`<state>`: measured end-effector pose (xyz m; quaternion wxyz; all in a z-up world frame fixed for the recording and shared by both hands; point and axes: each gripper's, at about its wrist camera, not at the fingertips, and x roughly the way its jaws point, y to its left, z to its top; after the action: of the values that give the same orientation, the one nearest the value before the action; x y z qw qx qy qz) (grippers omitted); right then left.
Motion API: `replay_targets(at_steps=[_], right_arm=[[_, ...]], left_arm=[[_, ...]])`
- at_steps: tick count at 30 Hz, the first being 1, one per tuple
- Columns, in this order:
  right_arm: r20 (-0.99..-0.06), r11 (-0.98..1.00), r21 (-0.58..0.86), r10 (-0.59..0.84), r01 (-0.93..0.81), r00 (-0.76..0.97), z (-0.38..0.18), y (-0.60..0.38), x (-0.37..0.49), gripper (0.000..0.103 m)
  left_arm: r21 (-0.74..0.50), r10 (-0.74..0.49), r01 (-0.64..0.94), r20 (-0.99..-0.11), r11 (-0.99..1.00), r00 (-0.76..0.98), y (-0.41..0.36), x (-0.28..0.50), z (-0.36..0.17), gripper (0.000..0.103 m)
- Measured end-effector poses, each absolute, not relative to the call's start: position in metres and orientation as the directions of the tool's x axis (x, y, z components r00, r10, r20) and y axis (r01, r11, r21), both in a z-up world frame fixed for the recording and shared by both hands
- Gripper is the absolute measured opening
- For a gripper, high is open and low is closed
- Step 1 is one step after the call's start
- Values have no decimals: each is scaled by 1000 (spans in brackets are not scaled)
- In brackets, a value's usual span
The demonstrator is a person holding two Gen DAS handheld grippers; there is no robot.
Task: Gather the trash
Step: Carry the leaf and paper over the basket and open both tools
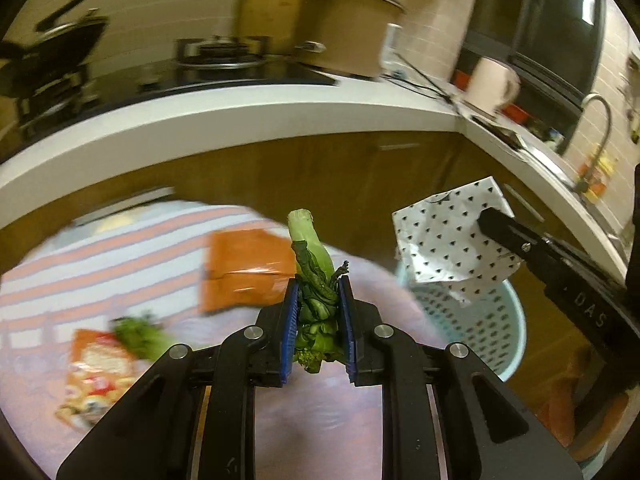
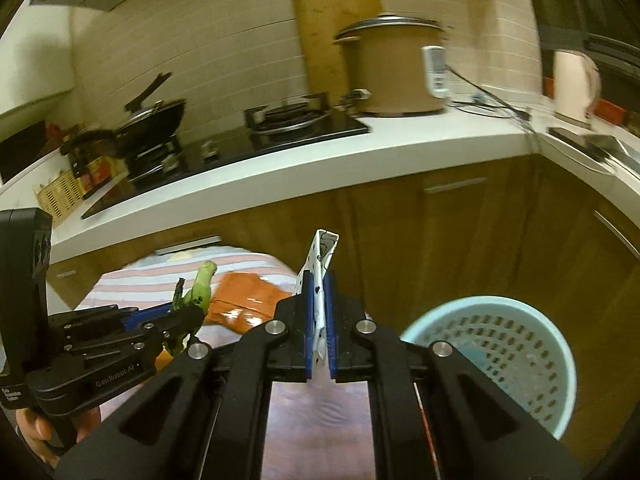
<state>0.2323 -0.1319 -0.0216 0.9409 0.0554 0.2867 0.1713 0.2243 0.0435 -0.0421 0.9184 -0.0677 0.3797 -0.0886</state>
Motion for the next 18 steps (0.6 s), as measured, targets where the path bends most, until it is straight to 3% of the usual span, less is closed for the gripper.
replay_targets(at_steps=[18], right_arm=[[-636,980,184,178,-76,751,-83,-237,244,4]], left_arm=[[-225,-391,342,-725,912,567,-99,262,-95,18]])
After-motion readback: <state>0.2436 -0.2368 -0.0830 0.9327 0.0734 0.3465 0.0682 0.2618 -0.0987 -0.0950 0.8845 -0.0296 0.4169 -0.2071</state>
